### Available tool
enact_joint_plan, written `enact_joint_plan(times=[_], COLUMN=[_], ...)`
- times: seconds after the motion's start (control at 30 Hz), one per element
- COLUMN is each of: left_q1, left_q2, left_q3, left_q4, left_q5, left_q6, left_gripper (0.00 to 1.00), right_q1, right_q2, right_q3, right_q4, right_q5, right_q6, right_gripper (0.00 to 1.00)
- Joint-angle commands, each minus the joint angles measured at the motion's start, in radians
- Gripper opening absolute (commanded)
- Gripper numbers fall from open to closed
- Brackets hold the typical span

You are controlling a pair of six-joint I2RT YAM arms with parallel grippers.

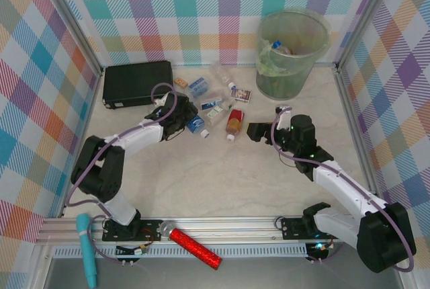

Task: Put the plastic bottles in the bin

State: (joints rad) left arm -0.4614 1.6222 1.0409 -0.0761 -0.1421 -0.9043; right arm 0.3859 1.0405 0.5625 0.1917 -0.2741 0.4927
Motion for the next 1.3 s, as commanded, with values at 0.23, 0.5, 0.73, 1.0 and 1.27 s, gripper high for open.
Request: enact_joint_plan(times=[0.23,0.5,0.73,1.0,1.27], left_q1=[-0.11,-0.15,-0.177,-0.198,-0.203], left_q2=[-0.22,-0.333,-0.408,-0.482,-0.537], left_q3=[-0.011,-0.016,-0.033,-0.074,-0.115], left_q4=[0.031,0.08,0.109,0.121,0.131], left_q5=[0.071,0.126,0.143,0.156,0.157], left_q6=[0.293,0.351,0.357,0.36,0.354], left_gripper=[0.6,0.6,0.61,0.61,0.63], right_q1=[0.046,0.173,0.251,0.305,0.34], right_q2=[0.048,0.162,0.251,0.308,0.332], right_q3=[0.12,0.221,0.284,0.345,0.375], right_q4=[0.047,0.0,0.01,0.003,-0.024], right_q5=[-0.344,-0.488,-0.481,-0.451,-0.426], right_q6=[-0.001,-0.045,-0.025,-0.026,-0.032], right_gripper=[0.95,0.76,0.68,0.55,0.27])
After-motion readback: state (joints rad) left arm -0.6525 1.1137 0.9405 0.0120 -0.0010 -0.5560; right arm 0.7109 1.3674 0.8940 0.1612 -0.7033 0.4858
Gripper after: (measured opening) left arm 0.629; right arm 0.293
